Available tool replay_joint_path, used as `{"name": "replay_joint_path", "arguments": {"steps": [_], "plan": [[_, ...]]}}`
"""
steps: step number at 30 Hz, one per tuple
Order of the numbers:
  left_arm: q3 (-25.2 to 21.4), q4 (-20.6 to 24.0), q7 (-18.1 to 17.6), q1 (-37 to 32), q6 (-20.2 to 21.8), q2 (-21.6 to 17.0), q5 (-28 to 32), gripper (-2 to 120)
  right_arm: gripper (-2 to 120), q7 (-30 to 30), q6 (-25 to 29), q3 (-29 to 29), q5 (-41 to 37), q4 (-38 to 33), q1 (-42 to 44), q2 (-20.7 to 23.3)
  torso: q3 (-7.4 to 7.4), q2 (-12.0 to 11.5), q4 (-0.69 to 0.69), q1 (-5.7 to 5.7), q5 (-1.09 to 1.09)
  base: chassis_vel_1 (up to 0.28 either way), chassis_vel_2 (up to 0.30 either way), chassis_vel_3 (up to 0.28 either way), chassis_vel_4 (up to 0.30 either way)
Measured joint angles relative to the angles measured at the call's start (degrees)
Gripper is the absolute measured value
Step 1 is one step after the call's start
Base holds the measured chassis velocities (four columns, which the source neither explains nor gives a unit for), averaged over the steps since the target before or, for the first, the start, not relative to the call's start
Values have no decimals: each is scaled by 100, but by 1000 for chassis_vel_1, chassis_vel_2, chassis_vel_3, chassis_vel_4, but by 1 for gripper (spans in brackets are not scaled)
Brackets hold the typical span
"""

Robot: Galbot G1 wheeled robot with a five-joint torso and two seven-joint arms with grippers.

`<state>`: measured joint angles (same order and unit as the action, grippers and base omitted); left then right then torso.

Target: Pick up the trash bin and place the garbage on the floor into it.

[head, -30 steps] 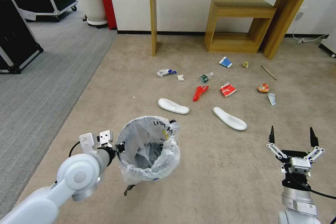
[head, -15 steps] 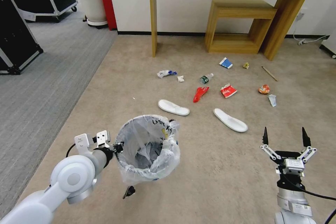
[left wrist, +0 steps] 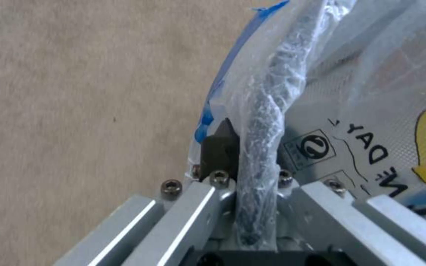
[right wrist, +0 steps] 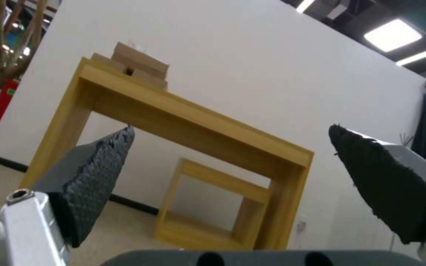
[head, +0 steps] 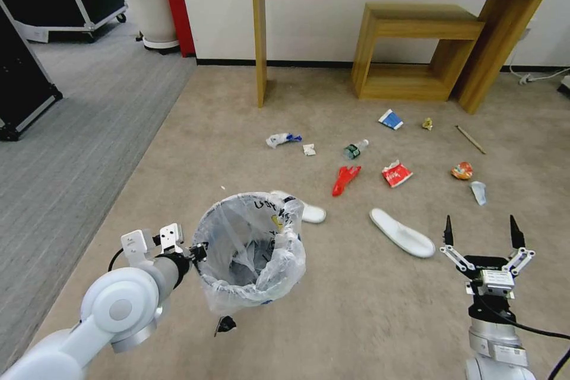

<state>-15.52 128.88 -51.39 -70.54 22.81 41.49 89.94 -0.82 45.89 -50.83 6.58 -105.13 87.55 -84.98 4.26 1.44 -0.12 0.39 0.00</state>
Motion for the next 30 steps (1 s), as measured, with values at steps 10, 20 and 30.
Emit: {"name": "replay_joint_path", "arguments": {"steps": [10, 20, 30], "plan": [[-245, 106, 204, -370, 129, 27, -129, 0, 100, 21, 24, 8, -48, -33, -8, 27, -3, 0, 0, -3, 0, -41, 36, 29, -37], [-383, 160, 339, -529, 252, 13, -100, 0, 100, 30, 37, 5, -81, -26, 2, 40, -2, 0, 0, -2, 1, 0, 0, 0, 0], [-356, 183, 334, -541, 113, 32, -101, 0, 100, 9, 37, 6, -68, -17, -35, 69, -2, 0, 0, -2, 0, 0, 0, 0, 0]]}}
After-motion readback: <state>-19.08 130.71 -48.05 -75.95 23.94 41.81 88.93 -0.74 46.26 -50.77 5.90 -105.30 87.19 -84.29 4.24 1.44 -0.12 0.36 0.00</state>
